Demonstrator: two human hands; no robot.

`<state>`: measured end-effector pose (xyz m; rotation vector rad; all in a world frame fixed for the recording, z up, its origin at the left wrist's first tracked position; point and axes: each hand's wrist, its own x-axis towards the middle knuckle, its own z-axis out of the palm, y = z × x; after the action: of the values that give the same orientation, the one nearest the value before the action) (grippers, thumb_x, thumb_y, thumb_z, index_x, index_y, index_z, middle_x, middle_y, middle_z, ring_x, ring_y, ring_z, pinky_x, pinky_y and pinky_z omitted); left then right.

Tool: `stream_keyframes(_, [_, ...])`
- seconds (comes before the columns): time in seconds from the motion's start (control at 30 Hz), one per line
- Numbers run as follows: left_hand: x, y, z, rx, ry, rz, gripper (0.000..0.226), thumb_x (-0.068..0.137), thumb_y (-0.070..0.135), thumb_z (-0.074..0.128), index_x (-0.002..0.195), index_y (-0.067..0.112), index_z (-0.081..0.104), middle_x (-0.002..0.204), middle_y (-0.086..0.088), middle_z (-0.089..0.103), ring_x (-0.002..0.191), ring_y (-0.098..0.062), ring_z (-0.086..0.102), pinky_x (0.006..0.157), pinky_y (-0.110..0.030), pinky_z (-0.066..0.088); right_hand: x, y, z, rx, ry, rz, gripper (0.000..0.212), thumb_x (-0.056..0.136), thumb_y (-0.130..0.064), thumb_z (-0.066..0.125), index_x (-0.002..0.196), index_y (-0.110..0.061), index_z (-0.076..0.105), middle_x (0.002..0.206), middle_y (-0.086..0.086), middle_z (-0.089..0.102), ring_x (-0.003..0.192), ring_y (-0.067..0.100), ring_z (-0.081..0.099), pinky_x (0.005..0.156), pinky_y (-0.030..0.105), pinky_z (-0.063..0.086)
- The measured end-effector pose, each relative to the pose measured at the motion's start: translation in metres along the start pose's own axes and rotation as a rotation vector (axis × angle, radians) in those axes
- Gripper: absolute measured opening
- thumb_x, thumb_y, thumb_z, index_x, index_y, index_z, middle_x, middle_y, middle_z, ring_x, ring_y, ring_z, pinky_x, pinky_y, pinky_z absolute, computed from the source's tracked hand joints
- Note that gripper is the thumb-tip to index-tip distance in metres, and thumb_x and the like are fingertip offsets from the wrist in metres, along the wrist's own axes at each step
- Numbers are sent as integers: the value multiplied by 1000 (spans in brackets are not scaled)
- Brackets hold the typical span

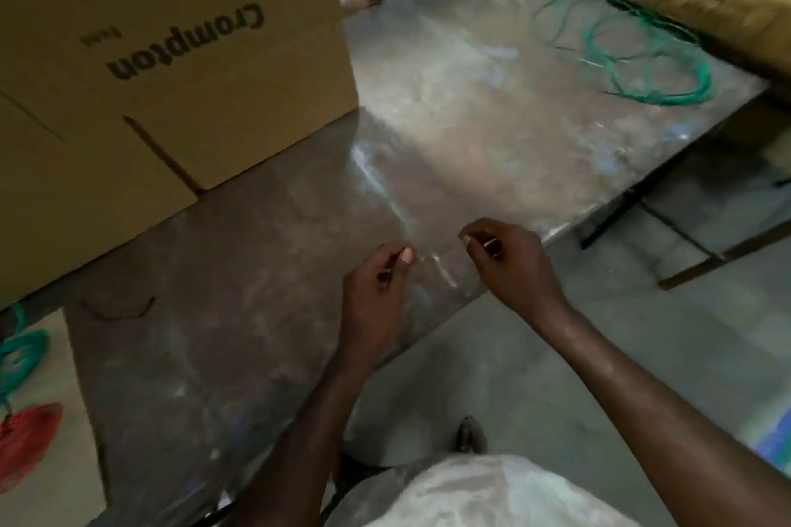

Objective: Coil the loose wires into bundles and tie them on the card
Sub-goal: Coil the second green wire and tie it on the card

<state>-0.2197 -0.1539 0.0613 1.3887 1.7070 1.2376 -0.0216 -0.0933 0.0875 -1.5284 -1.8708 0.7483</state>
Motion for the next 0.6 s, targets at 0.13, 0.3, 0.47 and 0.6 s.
stream_keyframes(0.13, [14, 42, 69, -42, -113, 92, 16, 108, 21, 61, 105, 22, 77, 101, 12, 78, 96, -9, 74, 81, -26, 58, 2, 52, -63, 28, 110, 95, 10, 97, -25, 66, 98, -27, 76, 82, -11, 75, 70, 0, 69, 72, 30, 59])
stream_keyframes(0.3, [35, 61, 124, -43, -195, 136, 16, 108, 20, 62, 102, 20, 77, 96, 10, 78, 90, -11, 74, 75, -32, 59, 6, 94, -105, 17, 211, 211, 9, 97, -28, 68, 98, -28, 77, 82, -10, 75, 72, 0, 68, 70, 26, 54])
stream_keyframes(0.47, [70, 66, 164, -105, -243, 140, 18, 108, 15, 62, 103, 21, 78, 97, 10, 79, 94, -10, 75, 75, -30, 61, 26, 118, -126, -5, 246, 261, 8, 98, -24, 70, 98, -27, 78, 84, -11, 75, 76, -1, 67, 68, 14, 48])
stream_keyframes(0.6, [119, 67, 197, -110, -334, 165, 16, 107, 17, 63, 101, 22, 77, 96, 9, 80, 94, -11, 76, 73, -43, 62, 60, 133, -144, -22, 292, 316, 9, 97, -24, 70, 97, -28, 78, 83, -13, 74, 80, -8, 66, 67, 3, 42])
